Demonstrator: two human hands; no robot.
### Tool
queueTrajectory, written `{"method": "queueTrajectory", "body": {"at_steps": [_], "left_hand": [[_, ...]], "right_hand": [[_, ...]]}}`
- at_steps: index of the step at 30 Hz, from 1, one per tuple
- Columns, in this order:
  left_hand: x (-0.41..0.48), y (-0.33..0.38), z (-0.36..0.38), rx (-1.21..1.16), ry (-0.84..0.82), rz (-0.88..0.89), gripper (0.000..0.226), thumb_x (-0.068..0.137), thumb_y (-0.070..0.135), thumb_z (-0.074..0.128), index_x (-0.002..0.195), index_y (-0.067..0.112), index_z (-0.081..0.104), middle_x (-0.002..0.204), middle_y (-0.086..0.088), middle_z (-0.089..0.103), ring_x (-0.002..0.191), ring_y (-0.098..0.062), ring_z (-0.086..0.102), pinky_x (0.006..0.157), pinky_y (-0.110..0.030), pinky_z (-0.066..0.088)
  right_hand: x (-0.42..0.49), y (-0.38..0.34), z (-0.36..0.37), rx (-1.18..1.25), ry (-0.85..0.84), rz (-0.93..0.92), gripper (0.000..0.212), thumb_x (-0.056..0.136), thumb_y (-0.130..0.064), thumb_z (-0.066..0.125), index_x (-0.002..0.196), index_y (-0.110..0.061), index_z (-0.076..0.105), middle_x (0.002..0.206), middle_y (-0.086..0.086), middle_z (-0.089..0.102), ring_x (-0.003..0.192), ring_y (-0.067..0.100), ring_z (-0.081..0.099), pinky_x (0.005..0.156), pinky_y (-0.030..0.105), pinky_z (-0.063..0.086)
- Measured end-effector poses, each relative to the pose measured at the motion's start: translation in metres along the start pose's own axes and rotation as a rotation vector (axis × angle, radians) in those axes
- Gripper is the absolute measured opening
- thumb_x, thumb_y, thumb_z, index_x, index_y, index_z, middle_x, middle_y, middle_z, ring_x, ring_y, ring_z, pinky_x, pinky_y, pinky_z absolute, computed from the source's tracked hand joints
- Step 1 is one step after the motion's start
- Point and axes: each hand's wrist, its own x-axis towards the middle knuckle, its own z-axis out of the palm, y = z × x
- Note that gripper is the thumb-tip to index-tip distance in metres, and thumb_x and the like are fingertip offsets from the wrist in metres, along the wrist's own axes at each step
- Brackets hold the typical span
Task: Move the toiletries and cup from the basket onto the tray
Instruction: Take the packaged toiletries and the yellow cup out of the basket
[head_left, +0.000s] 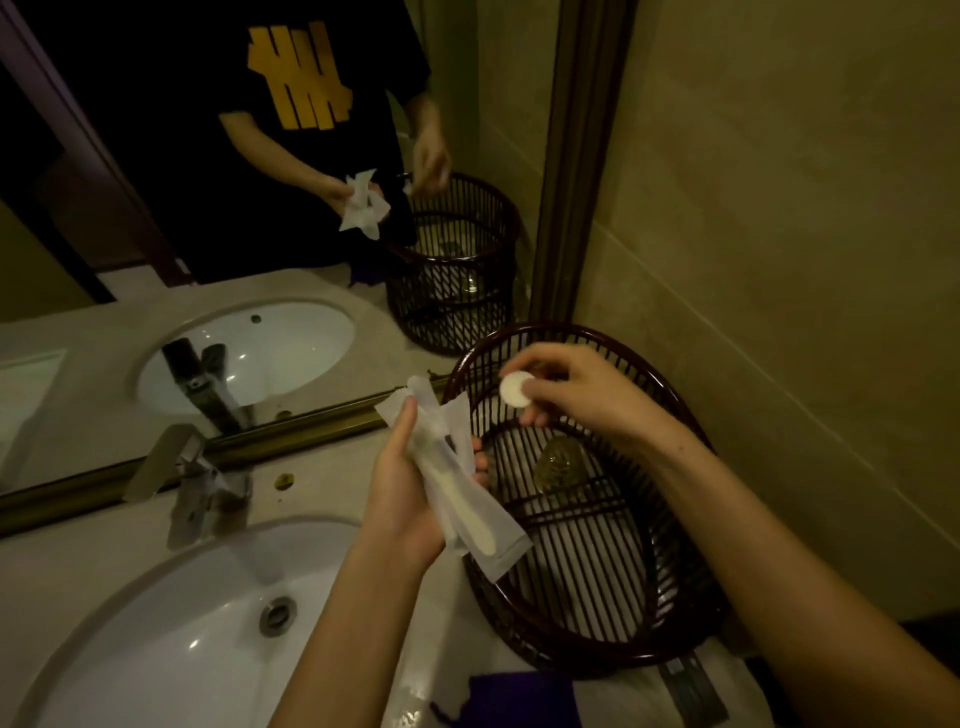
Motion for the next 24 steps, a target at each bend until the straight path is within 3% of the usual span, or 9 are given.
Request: {"method": "queueTrajectory", "body": {"at_steps": [2,5,7,9,13,16,18,20,24], "left_hand": [[-0.003,-0.003,0.009,0.007,-0.010,0.044,0.056,0.089,0.057,0.058,0.127,0.017,0.066,0.137,-0.016,0.060,0.125,-0.027,0.057,0.106,-0.046,0.041],[-0.007,-0.008,0.019,0.008,-0.064,0.030,0.062,0.094,0.060,0.042,0.126,0.013,0.067,0.129,-0.014,0.066,0.113,-0.026,0.065,0.093,-0.039,0.050],[-0.008,-0.009,0.024,0.010,-0.067,-0.009,0.066,0.093,0.062,0.042,0.133,0.012,0.060,0.133,-0.018,0.062,0.119,-0.032,0.061,0.096,-0.046,0.048],[-0.010,-0.009,0.027,0.014,-0.052,-0.032,0.062,0.093,0.058,0.045,0.131,0.011,0.060,0.129,-0.021,0.064,0.115,-0.035,0.064,0.097,-0.049,0.047],[-0.011,-0.001,0.015,0.027,0.007,0.022,0.056,0.086,0.045,0.068,0.131,0.012,0.062,0.119,-0.013,0.060,0.106,-0.025,0.057,0.111,-0.041,0.034],[-0.017,0.006,0.004,0.016,0.023,0.025,0.037,0.087,0.030,0.067,0.114,0.006,0.064,0.087,-0.009,0.062,0.075,-0.019,0.059,0.075,-0.030,0.050],[-0.027,0.007,0.002,0.008,-0.001,0.032,0.024,0.086,0.021,0.064,0.105,0.007,0.061,0.079,-0.006,0.058,0.066,-0.016,0.054,0.060,-0.025,0.048],[-0.036,0.006,-0.001,-0.016,0.002,0.078,0.021,0.087,0.017,0.061,0.106,0.008,0.058,0.079,-0.006,0.056,0.065,-0.015,0.052,0.055,-0.024,0.048],[-0.055,0.008,-0.006,-0.037,0.013,0.130,0.031,0.087,0.015,0.059,0.117,0.009,0.058,0.081,-0.006,0.055,0.065,-0.015,0.052,0.051,-0.024,0.050]], "right_hand": [[-0.016,-0.029,0.002,0.028,-0.108,-0.087,0.022,0.096,-0.002,0.062,0.113,-0.014,0.070,0.096,0.016,0.075,0.069,0.019,0.072,0.064,0.028,0.058],[-0.029,-0.045,0.029,-0.204,-0.122,-0.141,0.020,0.087,-0.010,0.075,0.102,-0.017,0.064,0.095,0.006,0.071,0.069,0.016,0.072,0.064,0.034,0.063],[-0.029,-0.039,0.047,-0.485,-0.006,-0.241,0.021,0.082,-0.021,0.078,0.095,-0.021,0.061,0.098,-0.004,0.063,0.082,0.012,0.065,0.071,0.038,0.061],[-0.026,-0.029,0.056,-0.596,0.079,-0.313,0.022,0.081,-0.030,0.078,0.093,-0.025,0.061,0.104,-0.007,0.051,0.088,0.009,0.057,0.074,0.032,0.055],[-0.007,-0.013,0.033,-0.374,0.249,-0.281,0.010,0.089,-0.032,0.071,0.094,-0.023,0.070,0.102,-0.007,0.053,0.090,0.003,0.054,0.073,0.016,0.044],[0.030,0.040,-0.007,-0.481,0.380,-0.074,0.009,0.092,-0.026,0.068,0.096,-0.018,0.069,0.099,0.000,0.061,0.092,0.012,0.060,0.075,0.024,0.046],[0.051,0.088,-0.016,-0.597,0.186,0.221,0.033,0.084,-0.027,0.075,0.114,-0.016,0.065,0.116,0.008,0.064,0.110,0.025,0.062,0.090,0.037,0.053],[0.059,0.127,-0.005,-0.608,-0.050,0.449,0.072,0.076,-0.032,0.083,0.140,-0.020,0.050,0.141,0.011,0.053,0.129,0.031,0.052,0.105,0.046,0.049],[0.059,0.171,0.026,-0.830,-0.262,0.559,0.111,0.077,-0.037,0.083,0.160,-0.027,0.011,0.165,0.017,0.011,0.149,0.042,0.022,0.117,0.052,0.029]]}}
